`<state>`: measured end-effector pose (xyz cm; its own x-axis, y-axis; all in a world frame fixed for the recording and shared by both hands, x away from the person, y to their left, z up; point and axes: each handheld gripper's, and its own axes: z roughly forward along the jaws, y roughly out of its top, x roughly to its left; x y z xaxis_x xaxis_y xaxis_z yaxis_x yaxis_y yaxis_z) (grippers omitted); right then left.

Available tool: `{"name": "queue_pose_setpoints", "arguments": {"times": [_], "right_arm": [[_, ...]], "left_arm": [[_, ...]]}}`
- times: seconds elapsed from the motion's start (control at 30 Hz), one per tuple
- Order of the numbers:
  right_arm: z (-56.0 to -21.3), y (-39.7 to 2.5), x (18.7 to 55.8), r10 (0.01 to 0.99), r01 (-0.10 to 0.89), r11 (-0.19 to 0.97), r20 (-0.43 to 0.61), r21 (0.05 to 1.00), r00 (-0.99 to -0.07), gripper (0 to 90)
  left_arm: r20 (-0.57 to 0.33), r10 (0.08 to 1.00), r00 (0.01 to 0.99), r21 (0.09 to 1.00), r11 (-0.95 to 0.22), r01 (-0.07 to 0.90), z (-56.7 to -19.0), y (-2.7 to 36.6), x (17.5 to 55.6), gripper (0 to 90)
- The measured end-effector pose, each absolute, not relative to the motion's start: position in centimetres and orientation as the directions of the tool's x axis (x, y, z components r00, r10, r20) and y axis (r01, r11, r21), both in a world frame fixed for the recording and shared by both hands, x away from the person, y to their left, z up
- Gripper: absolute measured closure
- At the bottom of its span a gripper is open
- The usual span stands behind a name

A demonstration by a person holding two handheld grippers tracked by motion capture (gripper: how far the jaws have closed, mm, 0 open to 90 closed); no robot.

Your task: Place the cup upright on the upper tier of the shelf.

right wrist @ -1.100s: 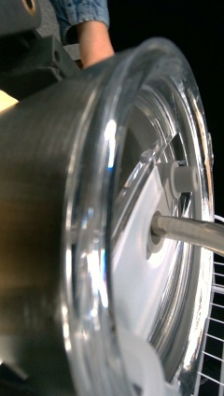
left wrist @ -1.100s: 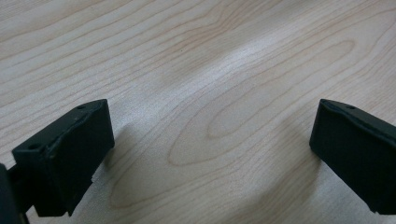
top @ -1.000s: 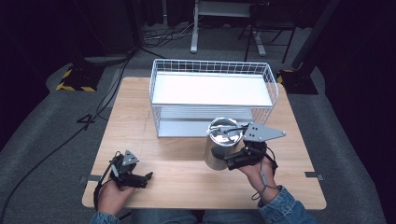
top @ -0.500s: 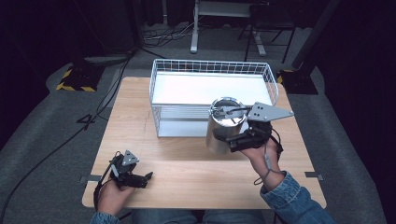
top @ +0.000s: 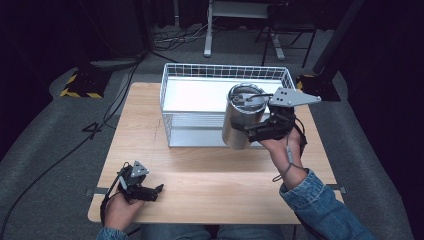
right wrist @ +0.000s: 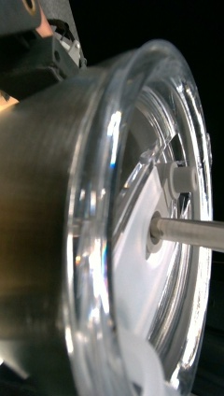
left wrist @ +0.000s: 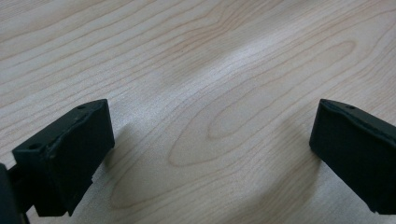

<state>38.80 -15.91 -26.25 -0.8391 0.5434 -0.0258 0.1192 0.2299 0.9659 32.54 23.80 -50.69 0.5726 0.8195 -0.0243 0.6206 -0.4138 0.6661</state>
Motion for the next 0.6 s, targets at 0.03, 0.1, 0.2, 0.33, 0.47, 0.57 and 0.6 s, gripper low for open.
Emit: {"name": "queue_pose_setpoints", "arguments": {"times": [0.03, 0.1, 0.2, 0.33, 0.47, 0.57, 0.6], "right_arm": [[-26.1, -15.9, 38.9, 0.546, 0.115, 0.233, -0.032, 0.966, -0.837, 3.6], [-25.7, -15.8, 39.0, 0.55, 0.11, 0.231, -0.037, 0.967, -0.834, 3.6], [-25.3, -15.7, 39.2, 0.552, 0.109, 0.23, -0.038, 0.967, -0.833, 3.7], [-24.9, -15.5, 39.6, 0.558, 0.107, 0.229, -0.04, 0.967, -0.829, 3.6], [-24.6, -15.5, 40.3, 0.567, 0.111, 0.226, -0.038, 0.968, -0.823, 3.7], [-24.4, -15.6, 41.2, 0.582, 0.118, 0.221, -0.033, 0.968, -0.813, 3.7], [-24.3, -15.6, 41.6, 0.584, 0.121, 0.218, -0.031, 0.968, -0.811, 3.6]], "left_arm": [[-0.023, 0.819, 0.573, 0.665, -0.415, 0.621, -50.7, 23.8, 32.5, 0.3], [-0.024, 0.82, 0.572, 0.666, -0.414, 0.621, -50.7, 23.8, 32.5, 0.3], [-0.023, 0.819, 0.573, 0.666, -0.415, 0.62, -50.7, 23.8, 32.5, 0.3], [-0.019, 0.818, 0.575, 0.665, -0.42, 0.618, -50.7, 23.8, 32.6, 0.3], [-0.017, 0.817, 0.577, 0.665, -0.422, 0.616, -50.7, 23.8, 32.6, 0.3], [-0.018, 0.818, 0.575, 0.666, -0.419, 0.617, -50.7, 23.8, 32.6, 0.3], [-0.018, 0.818, 0.575, 0.666, -0.419, 0.617, -50.7, 23.8, 32.6, 0.3]]}}
